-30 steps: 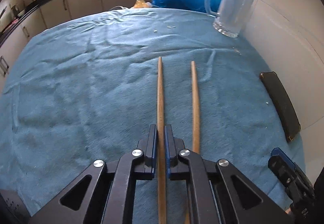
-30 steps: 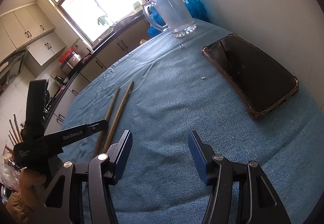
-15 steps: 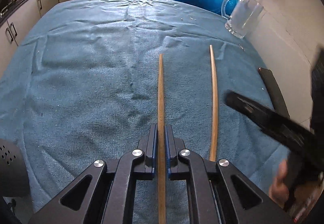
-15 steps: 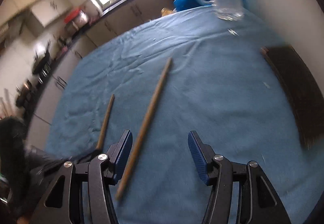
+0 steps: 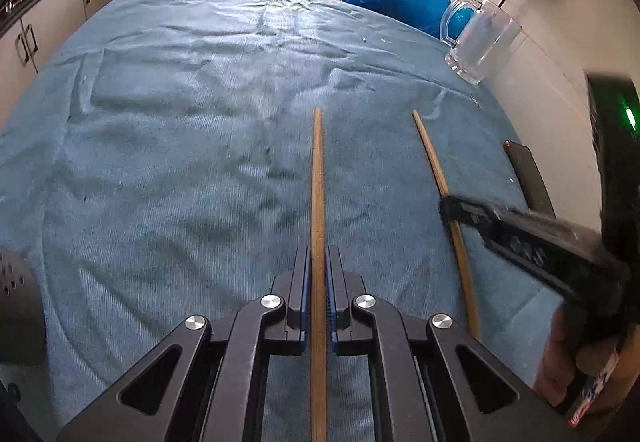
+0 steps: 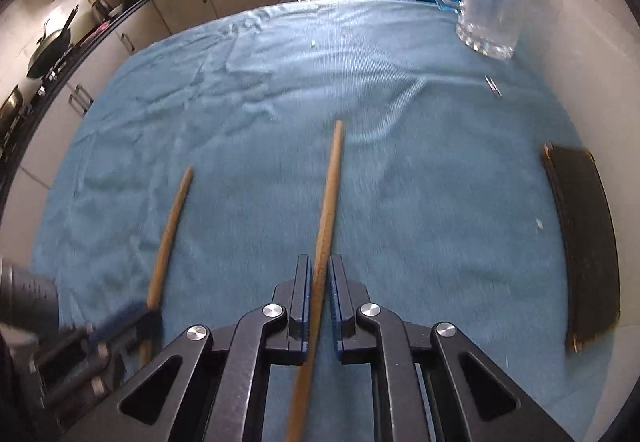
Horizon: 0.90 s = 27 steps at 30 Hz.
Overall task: Organize utensils
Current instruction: 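Close the left gripper on a chopstick while the right gripper grasps the other, then lift both chopsticks upright and carry them toward the black holder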
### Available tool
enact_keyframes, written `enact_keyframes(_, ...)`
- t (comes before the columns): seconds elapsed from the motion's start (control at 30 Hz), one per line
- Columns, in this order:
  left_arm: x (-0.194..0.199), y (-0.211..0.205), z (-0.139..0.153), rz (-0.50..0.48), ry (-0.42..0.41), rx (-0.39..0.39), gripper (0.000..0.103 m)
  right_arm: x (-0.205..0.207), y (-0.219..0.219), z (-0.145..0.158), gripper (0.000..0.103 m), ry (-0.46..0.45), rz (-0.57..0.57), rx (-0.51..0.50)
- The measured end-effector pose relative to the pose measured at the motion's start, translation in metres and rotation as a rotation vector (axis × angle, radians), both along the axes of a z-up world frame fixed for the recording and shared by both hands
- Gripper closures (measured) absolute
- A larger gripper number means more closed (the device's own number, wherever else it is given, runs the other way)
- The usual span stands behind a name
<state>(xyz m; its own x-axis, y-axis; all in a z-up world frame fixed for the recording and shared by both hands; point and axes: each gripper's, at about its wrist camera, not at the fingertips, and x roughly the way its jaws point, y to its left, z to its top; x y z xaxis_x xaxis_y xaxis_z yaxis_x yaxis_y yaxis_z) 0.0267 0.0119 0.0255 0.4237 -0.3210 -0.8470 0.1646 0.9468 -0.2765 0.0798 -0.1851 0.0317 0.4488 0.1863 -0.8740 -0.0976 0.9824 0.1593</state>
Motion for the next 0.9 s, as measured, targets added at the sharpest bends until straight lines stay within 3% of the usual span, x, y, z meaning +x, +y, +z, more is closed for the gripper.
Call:
enact_keyframes(0.13,-0.026,0.011,-0.001,0.01,0.059,-0.048,0.096,-0.034,-0.007,-0.001,0.095,0.06,0.053,0.001)
enact_keyframes(0.33,-0.046,0.014,0.0,-0.019,0.123,-0.034,0.096,-0.073,-0.017,-0.002,0.091,0.143,0.108,-0.058)
enact_keyframes(0.57,-0.039,0.009,0.0,-0.019,0.165,-0.002,0.096,-0.062,-0.013,-0.003,0.073,0.201,0.136,-0.085)
enact_keyframes(0.9,-0.02,-0.002,0.002,-0.053,0.196,0.063,0.096,-0.031,-0.005,-0.005,0.073,0.275,0.151,-0.145)
